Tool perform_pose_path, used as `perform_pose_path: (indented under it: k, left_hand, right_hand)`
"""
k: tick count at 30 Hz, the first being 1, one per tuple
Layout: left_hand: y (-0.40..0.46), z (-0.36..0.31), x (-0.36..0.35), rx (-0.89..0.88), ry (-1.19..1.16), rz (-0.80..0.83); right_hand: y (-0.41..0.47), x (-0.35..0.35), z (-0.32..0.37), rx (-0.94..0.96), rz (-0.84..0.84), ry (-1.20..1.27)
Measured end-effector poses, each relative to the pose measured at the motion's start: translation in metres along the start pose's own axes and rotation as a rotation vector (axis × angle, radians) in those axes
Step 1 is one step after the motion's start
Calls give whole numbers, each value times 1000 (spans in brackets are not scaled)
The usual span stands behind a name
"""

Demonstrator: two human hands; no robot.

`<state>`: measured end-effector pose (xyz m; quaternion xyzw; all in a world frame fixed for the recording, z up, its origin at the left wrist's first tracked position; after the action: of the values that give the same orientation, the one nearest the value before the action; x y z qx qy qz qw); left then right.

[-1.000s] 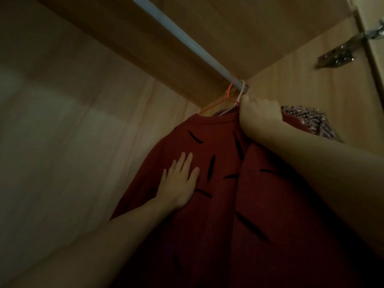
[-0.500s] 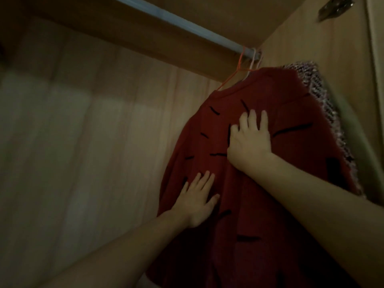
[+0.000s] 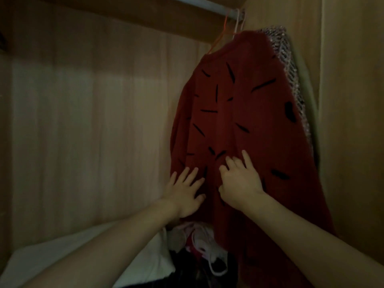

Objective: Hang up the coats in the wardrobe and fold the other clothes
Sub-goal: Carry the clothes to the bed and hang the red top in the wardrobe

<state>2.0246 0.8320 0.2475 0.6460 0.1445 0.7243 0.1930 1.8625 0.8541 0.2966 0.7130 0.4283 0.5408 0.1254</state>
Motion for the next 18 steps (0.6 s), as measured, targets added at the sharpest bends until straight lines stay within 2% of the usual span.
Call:
perform_pose_path:
  k: [8, 12, 18]
  left_hand:
    - [-113, -28, 13, -117, -131, -32]
    - [-166, -53, 13, -208, -160, -8]
    - [-208, -113, 26, -301, -262, 19]
  right_hand:
    - [-125, 21, 45, -78, 193, 140]
    - [-193, 41, 54, -222, 256, 255]
    - [-287, 87, 21, -437, 295, 196]
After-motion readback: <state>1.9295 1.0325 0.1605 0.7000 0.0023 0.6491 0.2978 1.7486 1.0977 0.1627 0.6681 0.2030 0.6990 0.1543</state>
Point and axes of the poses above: each hand's wrist, its own y-axis towards the middle knuckle, its own x-axis out of the back of the hand, z = x × y, the point moved 3 cm from there along y, towards the middle knuckle, and after that the axes turned 5 degrees about -z, right-handed, at the moved point
